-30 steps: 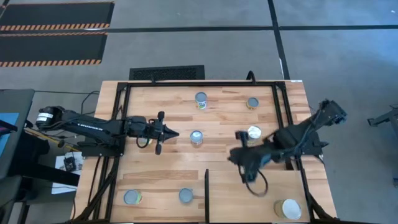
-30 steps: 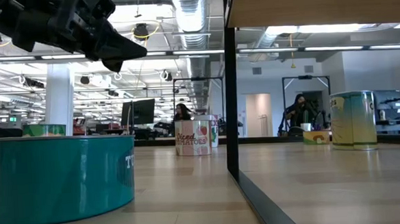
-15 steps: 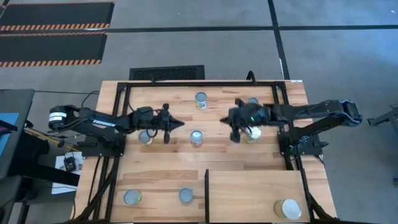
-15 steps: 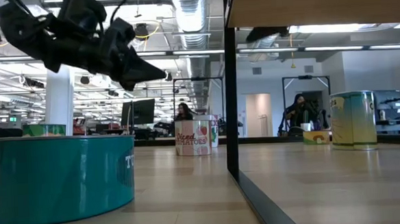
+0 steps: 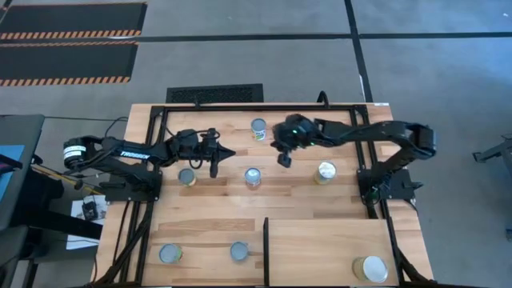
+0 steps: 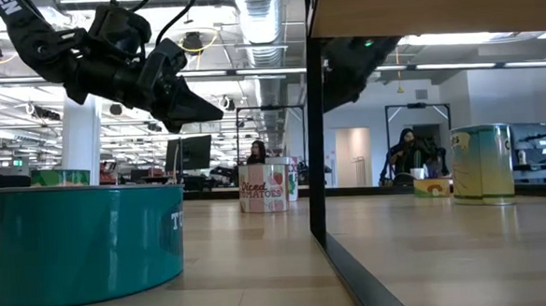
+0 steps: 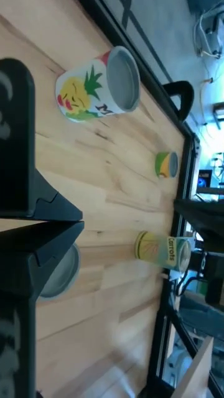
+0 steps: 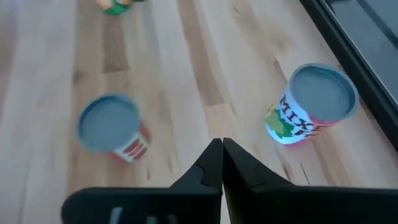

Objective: Pick and place cans onto a shelf
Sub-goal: Move the canned mixed fruit to the center of the table

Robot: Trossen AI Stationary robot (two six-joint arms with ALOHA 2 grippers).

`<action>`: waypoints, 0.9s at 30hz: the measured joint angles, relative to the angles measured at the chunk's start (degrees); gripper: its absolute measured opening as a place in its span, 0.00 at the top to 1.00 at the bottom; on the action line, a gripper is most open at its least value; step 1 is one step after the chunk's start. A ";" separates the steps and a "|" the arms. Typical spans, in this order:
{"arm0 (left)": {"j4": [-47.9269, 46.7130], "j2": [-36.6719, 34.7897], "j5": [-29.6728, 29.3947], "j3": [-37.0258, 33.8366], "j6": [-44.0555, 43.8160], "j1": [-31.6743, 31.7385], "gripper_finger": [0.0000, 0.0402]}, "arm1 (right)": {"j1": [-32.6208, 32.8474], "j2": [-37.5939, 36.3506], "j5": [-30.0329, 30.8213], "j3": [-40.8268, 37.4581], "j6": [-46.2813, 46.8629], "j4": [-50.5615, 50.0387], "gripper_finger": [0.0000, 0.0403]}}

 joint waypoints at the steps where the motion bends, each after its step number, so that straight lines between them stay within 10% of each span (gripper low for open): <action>1: 0.00 0.00 -0.27 0.00 -0.10 0.01 1.00 | -0.46 1.61 0.00 1.71 0.03 -1.13 0.92; 17: -2.85 -0.02 -1.57 0.24 2.45 0.68 1.00 | 1.40 18.65 8.64 23.36 -7.33 -18.60 0.46; 27: -17.17 5.52 8.43 13.92 16.42 9.85 1.00 | 12.67 10.17 13.08 23.86 -5.69 -26.20 0.96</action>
